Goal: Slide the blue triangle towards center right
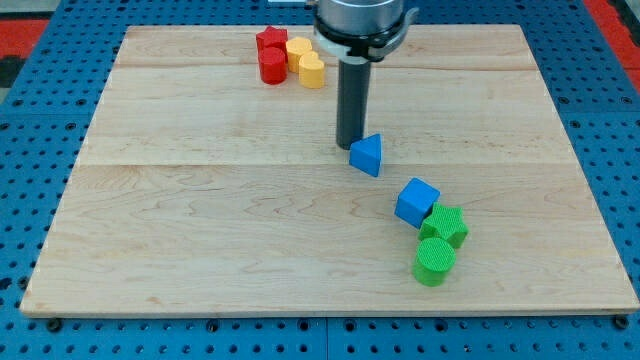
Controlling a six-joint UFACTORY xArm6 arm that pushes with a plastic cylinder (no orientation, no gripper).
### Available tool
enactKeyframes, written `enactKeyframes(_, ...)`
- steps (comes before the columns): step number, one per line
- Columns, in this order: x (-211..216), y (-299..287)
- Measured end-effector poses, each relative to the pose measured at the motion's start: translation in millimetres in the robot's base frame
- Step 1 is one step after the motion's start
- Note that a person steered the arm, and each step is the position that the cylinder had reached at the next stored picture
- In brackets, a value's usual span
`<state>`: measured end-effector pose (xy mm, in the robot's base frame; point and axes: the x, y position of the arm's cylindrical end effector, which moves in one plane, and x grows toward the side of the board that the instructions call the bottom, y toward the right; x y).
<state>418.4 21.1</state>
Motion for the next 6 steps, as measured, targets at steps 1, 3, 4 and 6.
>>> enactKeyframes(1,15,0)
enactKeyframes(3,22,45)
enactKeyframes(4,37,31)
enactKeyframes(6,35,110)
